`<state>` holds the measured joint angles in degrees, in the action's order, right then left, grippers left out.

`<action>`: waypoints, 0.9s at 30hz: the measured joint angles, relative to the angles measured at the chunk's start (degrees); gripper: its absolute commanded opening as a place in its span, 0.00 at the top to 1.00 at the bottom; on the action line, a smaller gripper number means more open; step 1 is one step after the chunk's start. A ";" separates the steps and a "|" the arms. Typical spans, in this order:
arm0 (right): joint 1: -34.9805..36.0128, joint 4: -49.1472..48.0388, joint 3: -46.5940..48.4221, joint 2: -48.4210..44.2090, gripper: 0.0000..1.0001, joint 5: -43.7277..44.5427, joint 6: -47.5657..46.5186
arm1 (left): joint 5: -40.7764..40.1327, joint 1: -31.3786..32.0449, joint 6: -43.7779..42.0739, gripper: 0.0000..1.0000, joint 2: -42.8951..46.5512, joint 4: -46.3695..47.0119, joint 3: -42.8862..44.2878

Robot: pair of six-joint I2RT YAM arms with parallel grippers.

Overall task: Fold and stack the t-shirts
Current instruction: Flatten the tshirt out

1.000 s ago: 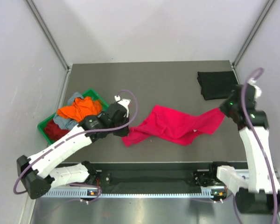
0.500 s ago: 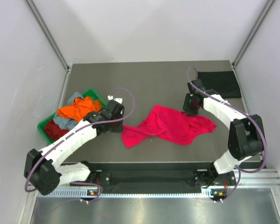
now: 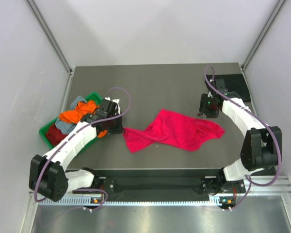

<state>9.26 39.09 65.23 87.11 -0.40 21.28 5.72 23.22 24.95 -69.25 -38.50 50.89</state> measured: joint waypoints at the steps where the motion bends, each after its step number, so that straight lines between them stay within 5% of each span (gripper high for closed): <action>1: -0.35 -0.09 -0.90 -0.22 0.48 -0.57 -0.48 | 0.52 -0.15 -0.07 1.00 -0.44 0.09 0.00; 27: 7.13 -4.35 -19.50 -17.73 0.57 -10.58 4.44 | 5.18 -0.48 -0.90 1.00 -2.99 0.96 -0.15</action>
<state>16.38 34.74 45.74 69.38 -10.98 25.71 10.90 22.74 24.05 -72.25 -37.54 50.74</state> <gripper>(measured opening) 0.440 0.015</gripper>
